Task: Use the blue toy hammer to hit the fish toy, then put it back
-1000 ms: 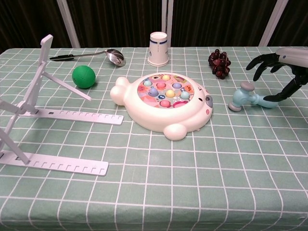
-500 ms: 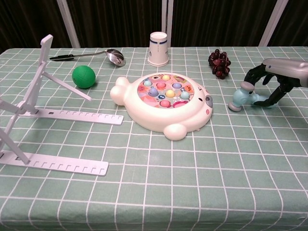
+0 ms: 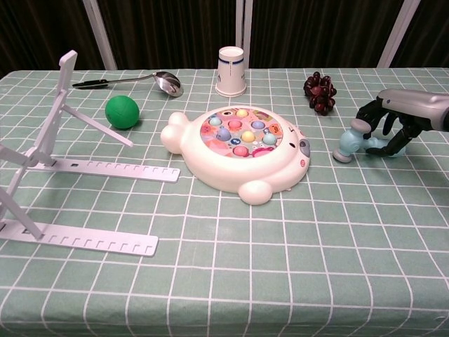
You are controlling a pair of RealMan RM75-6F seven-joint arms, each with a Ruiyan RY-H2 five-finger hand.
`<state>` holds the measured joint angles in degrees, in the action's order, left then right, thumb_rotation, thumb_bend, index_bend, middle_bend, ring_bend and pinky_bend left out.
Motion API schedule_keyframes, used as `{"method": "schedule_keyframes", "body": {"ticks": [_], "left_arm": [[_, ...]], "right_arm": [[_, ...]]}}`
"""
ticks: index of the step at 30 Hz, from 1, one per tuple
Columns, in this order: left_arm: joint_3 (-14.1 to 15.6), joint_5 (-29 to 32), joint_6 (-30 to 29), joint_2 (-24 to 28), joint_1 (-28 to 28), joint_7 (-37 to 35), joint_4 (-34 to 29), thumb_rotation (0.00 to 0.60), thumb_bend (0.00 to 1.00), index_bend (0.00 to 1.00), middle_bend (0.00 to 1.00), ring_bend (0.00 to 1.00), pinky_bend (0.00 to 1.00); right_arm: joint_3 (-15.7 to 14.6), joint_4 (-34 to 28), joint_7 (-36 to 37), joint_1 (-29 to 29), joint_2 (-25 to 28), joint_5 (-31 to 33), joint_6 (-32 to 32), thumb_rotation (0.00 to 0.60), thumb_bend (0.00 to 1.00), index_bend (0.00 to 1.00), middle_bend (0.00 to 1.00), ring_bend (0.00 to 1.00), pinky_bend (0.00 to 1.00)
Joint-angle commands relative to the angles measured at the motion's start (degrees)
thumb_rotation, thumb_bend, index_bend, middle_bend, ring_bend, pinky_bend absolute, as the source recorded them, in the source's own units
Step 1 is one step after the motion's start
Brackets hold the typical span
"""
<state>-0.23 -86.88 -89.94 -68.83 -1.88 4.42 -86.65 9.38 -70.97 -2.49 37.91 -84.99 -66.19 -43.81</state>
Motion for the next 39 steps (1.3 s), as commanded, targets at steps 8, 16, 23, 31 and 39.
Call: {"method": "schedule_keyframes", "body": {"ticks": [8,16,23,31,39], "left_arm": [[0.0,0.0,0.3,-0.1,0.1,-0.1,0.2,0.600,0.00,0.16,0.05,0.00,0.00],[0.0,0.1,0.4,-0.3,0.2,-0.5,0.6,0.600,0.00,0.16,0.05,0.00,0.00],[0.0,0.2,0.4,-0.4,0.0,-0.8,1.0,0.600,0.00,0.16,0.05,0.00,0.00],[0.0,-0.1,0.3,-0.1,0.1,-0.4,0.6,0.600,0.00,0.16,0.05,0.00,0.00],[0.1,-0.1,0.0,0.4,-0.1,0.6,-0.6,0.600,0.00,0.16,0.05,0.00,0.00]], "right_arm": [[-0.3,0.8,1.0,0.1,-0.5,-0.5,-0.2,0.600,0.28,0.48,0.48,0.32,0.39],[-0.6,2.1,2.0,0.2,-1.4,-1.2,-0.2,0.600,0.30,0.51,0.50,0.34,0.41],[-0.5,2.9,3.3,0.2,-1.8,-2.3,-0.9,0.600,0.37,0.57,0.54,0.39,0.47],[-0.5,0.0,5.5,0.2,1.7,-6.7,-3.4,0.600,0.43,0.68,0.62,0.48,0.56],[0.6,-9.9,4.0,3.2,10.5,-9.9,-2.0,0.600,0.46,0.74,0.66,0.53,0.62]]}}
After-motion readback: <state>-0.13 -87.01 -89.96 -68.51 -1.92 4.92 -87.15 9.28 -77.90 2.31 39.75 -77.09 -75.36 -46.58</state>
